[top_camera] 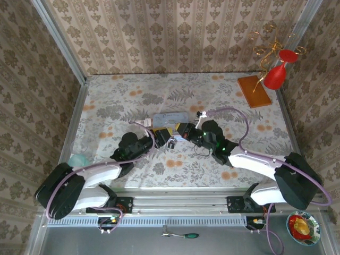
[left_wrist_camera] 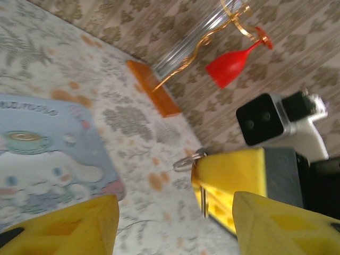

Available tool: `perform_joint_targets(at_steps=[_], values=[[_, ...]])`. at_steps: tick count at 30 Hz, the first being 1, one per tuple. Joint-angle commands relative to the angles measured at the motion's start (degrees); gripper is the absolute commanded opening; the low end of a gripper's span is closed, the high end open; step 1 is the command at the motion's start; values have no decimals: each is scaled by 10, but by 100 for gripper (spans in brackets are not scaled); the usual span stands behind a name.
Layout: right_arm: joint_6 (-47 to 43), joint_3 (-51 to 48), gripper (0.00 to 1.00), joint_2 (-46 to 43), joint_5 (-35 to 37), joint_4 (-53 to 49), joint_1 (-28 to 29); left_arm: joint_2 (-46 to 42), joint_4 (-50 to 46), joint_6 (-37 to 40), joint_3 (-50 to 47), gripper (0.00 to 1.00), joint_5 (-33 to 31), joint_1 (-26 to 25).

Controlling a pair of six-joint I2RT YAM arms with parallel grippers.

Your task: Unlock a padlock with a key

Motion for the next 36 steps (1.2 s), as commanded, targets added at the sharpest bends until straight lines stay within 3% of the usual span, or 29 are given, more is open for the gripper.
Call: perform_joint_targets(at_steps=[1,12,25,36], values=[[84,-25,0,-4,118,144,28,45,178,-137,-7,58,-47,-17],[109,-51,0,-2,196,194,70,44,175,-173,17,49,-95,-56],[119,-54,0,19,223,239,88,53,175,-177,49,32,-68,-55],[110,-47,0,23,245,248,89,61,175,-199,52,31,-58,-56]])
